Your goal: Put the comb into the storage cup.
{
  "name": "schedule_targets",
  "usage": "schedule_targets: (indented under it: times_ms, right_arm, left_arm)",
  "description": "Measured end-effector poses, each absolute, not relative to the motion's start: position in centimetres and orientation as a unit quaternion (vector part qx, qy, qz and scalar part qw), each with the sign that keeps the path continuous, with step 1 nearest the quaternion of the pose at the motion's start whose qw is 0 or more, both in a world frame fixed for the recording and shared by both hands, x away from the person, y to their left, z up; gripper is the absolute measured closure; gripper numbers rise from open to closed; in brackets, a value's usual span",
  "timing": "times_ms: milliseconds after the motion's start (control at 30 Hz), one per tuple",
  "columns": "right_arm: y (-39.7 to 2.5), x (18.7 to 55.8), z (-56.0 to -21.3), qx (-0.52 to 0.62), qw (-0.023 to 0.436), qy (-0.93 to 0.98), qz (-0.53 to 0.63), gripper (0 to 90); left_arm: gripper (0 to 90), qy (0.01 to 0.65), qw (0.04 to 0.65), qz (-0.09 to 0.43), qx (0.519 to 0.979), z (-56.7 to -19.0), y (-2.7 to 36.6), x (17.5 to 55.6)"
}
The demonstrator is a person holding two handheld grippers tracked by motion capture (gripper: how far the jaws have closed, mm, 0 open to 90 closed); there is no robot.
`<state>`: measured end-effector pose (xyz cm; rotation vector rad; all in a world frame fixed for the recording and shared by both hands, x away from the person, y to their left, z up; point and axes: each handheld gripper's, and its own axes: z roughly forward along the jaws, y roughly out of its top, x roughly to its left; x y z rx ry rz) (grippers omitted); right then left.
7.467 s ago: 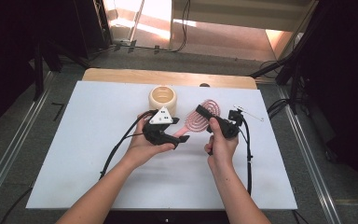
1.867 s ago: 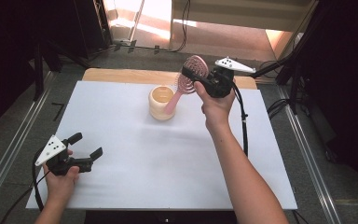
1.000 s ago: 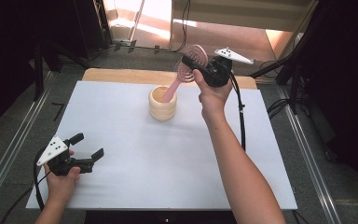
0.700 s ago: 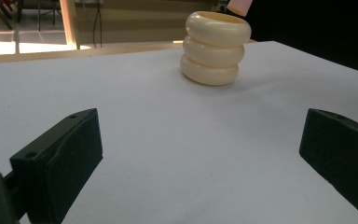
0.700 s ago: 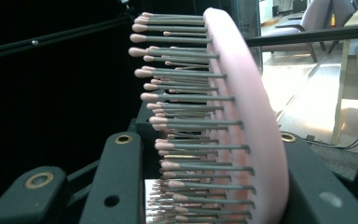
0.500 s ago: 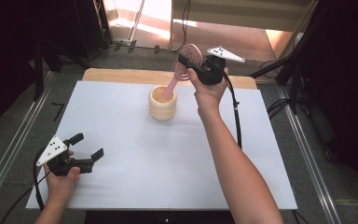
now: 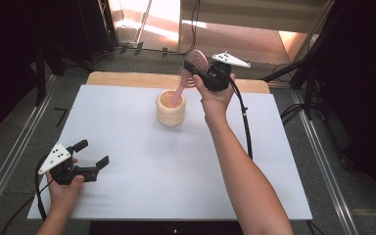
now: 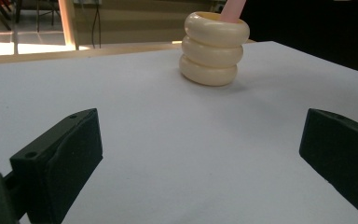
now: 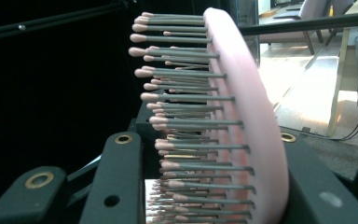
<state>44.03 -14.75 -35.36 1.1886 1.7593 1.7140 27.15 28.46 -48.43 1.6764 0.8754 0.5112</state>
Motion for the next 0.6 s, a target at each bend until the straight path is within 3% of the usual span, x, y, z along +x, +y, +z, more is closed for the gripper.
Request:
schedule_targets:
  times_ms: [600]
  right_arm:
    - [-13.2, 44.7, -38.6, 0.439, 0.193, 0.642, 0.598, 60.7]
  left_arm:
    - [0.0, 0.366, 0.559, 0.216, 0.712, -48.4, 28.4, 27.1]
